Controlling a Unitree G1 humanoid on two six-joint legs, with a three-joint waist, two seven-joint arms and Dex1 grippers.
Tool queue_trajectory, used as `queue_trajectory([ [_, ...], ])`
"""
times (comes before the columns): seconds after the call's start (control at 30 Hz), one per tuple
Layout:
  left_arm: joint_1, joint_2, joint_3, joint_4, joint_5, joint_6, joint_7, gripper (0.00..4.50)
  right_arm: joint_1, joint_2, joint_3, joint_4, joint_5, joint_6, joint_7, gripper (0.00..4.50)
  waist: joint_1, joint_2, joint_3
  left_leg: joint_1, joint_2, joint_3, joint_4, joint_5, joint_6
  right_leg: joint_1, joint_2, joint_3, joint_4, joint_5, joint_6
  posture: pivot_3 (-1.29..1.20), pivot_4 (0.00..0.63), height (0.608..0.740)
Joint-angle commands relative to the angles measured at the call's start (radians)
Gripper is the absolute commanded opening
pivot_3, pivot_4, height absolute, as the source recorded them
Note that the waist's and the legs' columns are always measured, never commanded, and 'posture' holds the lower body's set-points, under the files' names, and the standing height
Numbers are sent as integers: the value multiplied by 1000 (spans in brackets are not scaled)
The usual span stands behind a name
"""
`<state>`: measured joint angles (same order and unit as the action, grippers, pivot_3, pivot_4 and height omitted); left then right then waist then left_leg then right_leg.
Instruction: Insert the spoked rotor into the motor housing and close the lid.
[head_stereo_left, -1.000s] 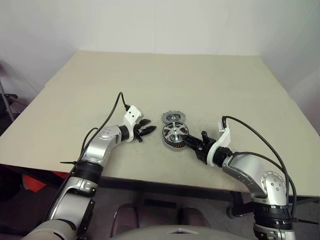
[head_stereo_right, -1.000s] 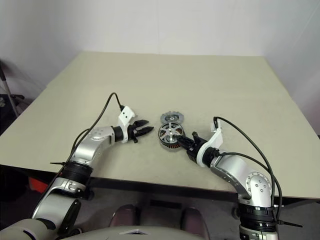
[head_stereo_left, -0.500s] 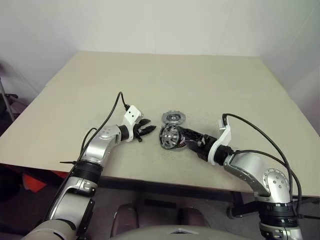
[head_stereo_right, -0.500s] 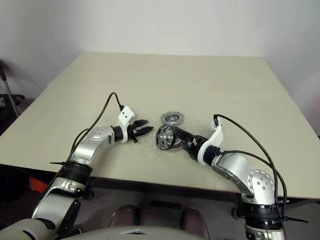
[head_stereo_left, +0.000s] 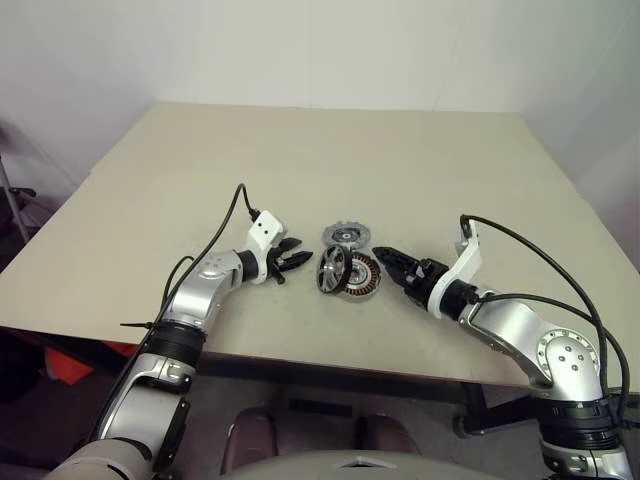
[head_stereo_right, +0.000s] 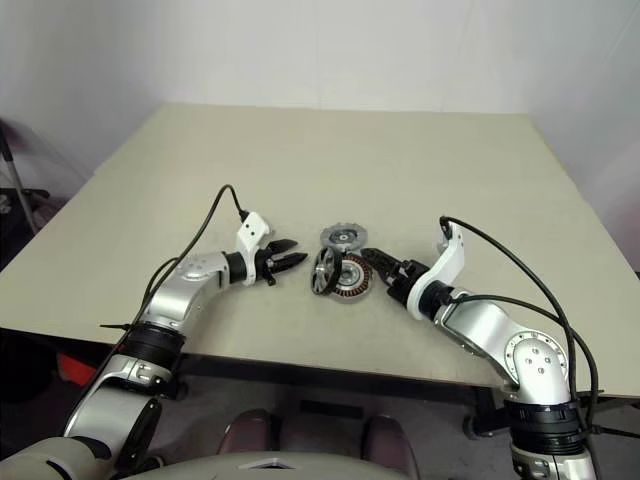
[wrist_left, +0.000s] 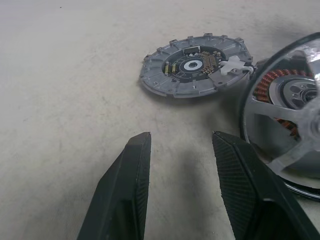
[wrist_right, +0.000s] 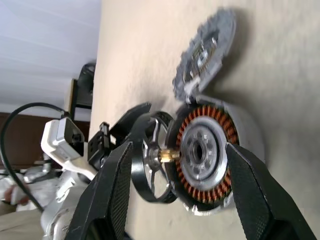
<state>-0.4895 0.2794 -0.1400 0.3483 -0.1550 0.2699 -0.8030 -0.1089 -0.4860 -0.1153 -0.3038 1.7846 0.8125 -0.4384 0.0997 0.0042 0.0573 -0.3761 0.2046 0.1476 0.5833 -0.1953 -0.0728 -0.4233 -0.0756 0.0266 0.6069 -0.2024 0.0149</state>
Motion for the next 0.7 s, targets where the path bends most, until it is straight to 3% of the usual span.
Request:
queue_trajectory([
  [0.03,-21,6,8,-28,-5,-7,-3,2060,-54,-70,-13,-97,-125,14,112,3320,1,0,0,0,0,0,0,0,0,0,0,0,0,1,-1,0,0,740],
  [0.17,-22,7,9,-24,-4,-8,-2,2060,-107,-247,69,-175,-510,1,317,3320,3,0,0,-1,0,0,2,0,0,1,0,0,0,3,0,0,0,740],
  [0.23,-24,6,9,-22,-5,-7,-2,2060,-137,-294,88,-166,-603,5,377,3320,4,-1,0,-1,0,-1,3,0,0,1,0,0,0,1,3,0,0,740],
  [0.3,-27,4,9,-17,-4,-9,-2,2060,-175,-292,74,-146,-601,36,392,3320,3,-1,0,-1,1,-1,4,0,0,1,0,0,1,0,2,0,0,740],
  [0.43,-32,-1,9,-12,-3,-13,2,2060,-231,-204,60,-114,-466,140,258,3320,2,-1,0,0,1,-1,6,0,1,1,0,0,2,3,-5,0,0,740],
  [0.6,-20,2,13,-22,-4,-12,8,2060,-265,-147,101,-196,-413,218,195,3320,3,0,0,1,1,-1,9,-1,2,1,0,0,3,4,-7,0,0,740],
  [0.7,-9,3,12,-30,-4,-11,12,2060,-283,-116,93,-181,-266,227,150,3320,2,0,0,2,1,-1,10,-1,3,1,0,0,3,4,-7,0,0,740],
])
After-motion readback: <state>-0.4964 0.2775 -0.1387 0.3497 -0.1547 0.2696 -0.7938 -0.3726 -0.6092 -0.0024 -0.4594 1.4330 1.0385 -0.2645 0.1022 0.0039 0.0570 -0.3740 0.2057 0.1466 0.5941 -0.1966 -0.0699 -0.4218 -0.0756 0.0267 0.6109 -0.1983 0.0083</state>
